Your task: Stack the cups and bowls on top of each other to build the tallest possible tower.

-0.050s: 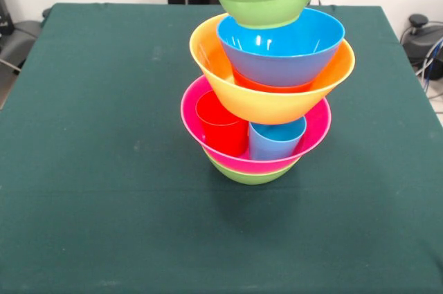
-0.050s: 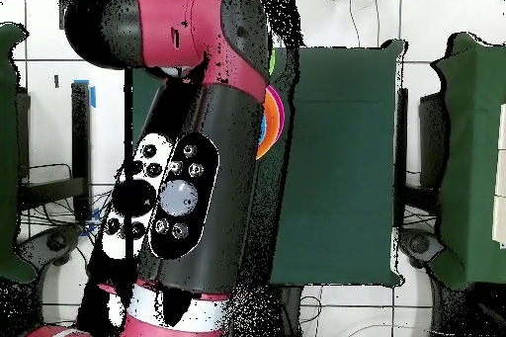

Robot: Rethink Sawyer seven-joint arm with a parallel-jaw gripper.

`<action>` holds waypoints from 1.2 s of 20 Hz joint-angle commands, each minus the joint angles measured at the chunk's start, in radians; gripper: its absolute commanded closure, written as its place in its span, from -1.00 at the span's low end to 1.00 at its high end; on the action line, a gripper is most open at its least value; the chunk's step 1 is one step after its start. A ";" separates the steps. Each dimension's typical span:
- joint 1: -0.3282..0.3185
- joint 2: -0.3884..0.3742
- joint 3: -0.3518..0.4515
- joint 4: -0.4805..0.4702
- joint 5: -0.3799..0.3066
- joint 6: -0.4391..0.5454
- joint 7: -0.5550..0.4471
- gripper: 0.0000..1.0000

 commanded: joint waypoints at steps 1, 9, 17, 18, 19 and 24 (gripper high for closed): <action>0.008 0.029 0.125 0.059 -0.085 -0.054 -0.171 1.00; 0.015 0.021 0.145 0.075 -0.090 -0.043 -0.153 1.00; 0.024 0.011 0.153 0.106 -0.093 -0.063 -0.125 1.00; 0.027 0.011 0.150 0.110 -0.096 -0.067 -0.118 1.00; 0.028 0.011 0.149 0.112 -0.099 -0.075 -0.112 1.00; 0.026 0.016 0.149 0.114 -0.104 -0.113 -0.104 1.00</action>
